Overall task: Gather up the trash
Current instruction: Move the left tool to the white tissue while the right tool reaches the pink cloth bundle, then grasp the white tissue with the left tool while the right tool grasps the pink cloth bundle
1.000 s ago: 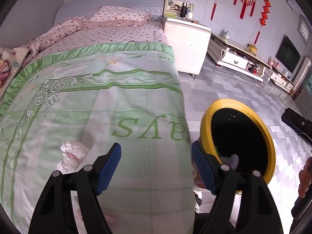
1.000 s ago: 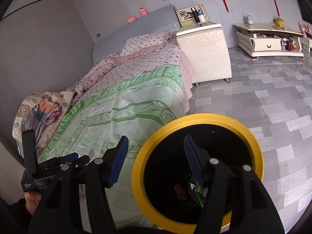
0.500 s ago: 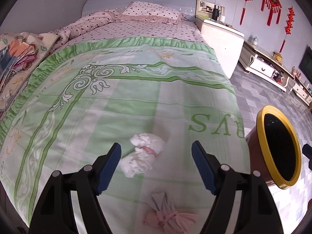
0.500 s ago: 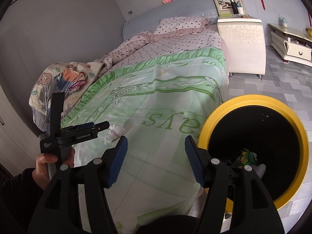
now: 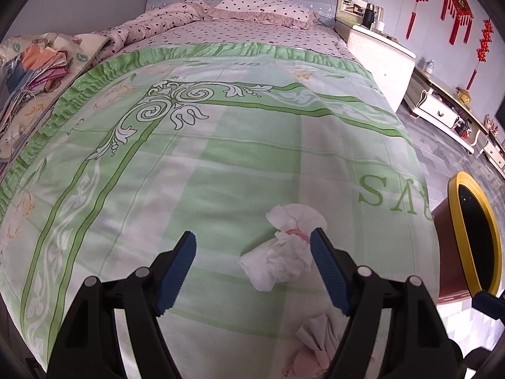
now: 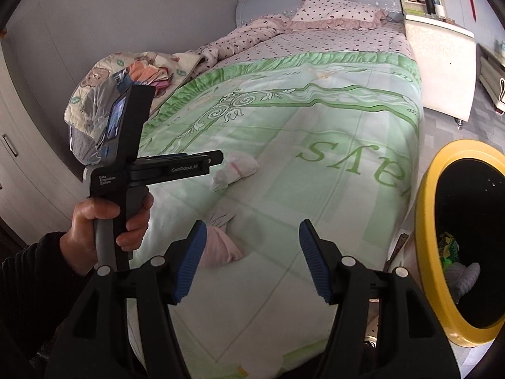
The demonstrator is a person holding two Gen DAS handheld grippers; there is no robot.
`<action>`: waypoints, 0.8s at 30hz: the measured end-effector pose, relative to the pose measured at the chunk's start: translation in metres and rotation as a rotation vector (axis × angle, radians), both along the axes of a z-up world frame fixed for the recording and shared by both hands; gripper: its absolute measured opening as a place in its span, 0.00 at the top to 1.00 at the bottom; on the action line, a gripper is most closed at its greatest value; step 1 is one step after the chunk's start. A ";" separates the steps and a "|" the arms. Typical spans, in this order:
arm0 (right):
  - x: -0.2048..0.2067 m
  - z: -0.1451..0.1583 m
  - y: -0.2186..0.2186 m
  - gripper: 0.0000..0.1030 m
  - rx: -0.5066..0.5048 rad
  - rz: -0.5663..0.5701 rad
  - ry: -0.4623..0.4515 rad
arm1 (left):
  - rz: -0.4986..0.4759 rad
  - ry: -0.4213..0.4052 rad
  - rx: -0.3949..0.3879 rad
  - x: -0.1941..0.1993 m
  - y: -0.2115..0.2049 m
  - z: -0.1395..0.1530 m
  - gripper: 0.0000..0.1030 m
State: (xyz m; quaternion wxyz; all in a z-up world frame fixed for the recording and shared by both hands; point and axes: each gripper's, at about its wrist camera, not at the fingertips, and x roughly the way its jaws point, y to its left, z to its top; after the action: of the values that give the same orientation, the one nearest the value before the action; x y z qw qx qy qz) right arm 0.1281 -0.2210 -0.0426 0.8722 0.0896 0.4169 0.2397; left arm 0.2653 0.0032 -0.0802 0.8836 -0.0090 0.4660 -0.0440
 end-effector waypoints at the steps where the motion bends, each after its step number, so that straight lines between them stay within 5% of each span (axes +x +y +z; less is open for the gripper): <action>1: 0.001 -0.003 0.006 0.44 -0.005 0.012 0.005 | -0.002 0.003 0.001 0.000 0.000 -0.003 0.31; 14: 0.021 -0.049 0.065 0.44 -0.072 0.118 0.058 | -0.039 0.019 -0.024 0.016 -0.003 -0.022 0.31; 21: 0.038 -0.064 0.088 0.52 -0.121 0.158 0.065 | -0.072 0.012 -0.071 0.024 -0.002 -0.025 0.54; 24: 0.042 -0.071 0.091 0.59 -0.148 0.165 0.063 | -0.097 0.002 -0.066 0.022 -0.006 -0.025 0.55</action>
State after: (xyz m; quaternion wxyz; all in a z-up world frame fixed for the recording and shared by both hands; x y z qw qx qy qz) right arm 0.1698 -0.1302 -0.1134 0.8401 -0.0022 0.4668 0.2764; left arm 0.2874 -0.0029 -0.1051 0.8793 -0.0153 0.4649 -0.1021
